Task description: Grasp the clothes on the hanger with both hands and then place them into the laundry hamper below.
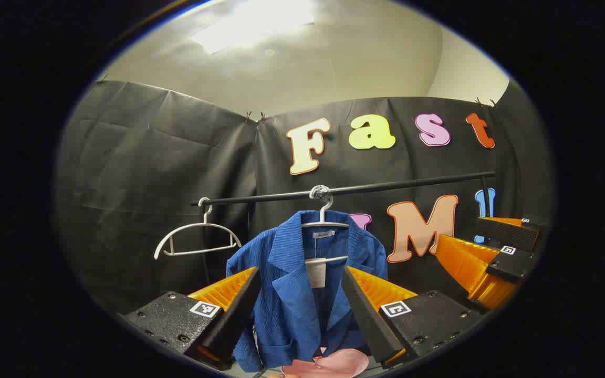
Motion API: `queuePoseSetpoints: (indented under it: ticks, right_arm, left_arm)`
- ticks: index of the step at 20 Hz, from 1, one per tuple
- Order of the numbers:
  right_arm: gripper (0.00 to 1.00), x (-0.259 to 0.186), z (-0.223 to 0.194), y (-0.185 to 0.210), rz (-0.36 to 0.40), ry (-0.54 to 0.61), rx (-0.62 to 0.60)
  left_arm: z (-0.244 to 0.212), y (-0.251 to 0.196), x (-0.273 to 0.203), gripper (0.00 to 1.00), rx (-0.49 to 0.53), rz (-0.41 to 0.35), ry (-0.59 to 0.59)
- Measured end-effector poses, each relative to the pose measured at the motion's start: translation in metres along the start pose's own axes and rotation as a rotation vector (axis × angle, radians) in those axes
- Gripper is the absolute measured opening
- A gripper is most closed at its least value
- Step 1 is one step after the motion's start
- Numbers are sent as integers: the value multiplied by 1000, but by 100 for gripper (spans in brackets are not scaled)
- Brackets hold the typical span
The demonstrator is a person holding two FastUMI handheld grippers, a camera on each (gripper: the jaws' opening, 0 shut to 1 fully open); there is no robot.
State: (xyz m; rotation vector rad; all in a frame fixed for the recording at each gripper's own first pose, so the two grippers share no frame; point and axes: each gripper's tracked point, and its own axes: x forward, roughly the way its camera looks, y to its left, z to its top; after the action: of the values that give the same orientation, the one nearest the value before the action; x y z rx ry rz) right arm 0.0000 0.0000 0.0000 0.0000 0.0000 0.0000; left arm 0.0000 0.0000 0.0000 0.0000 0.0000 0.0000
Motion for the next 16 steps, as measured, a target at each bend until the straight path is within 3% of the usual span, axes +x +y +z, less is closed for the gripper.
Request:
queuePoseSetpoints:
  ticks: [6, 11, 14, 15, 16]
  right_arm:
    - [95, 9, -3, 3, -10, 12, -10]
    - [99, 16, -12, 1, -22, 34, -18]
    - [95, 23, -17, 4, -27, 43, -23]
    - [99, 23, -20, 3, -27, 48, -23]
    - [99, 25, -21, 3, -29, 52, -24]
  left_arm:
    - [-8, 3, 18, 92, 0, 0, 24]
    - [-24, 10, 34, 92, 11, 10, 62]
    - [-37, 15, 45, 95, 15, 17, 87]
    - [-43, 17, 50, 92, 15, 20, 96]
    - [-49, 18, 54, 95, 13, 24, 108]
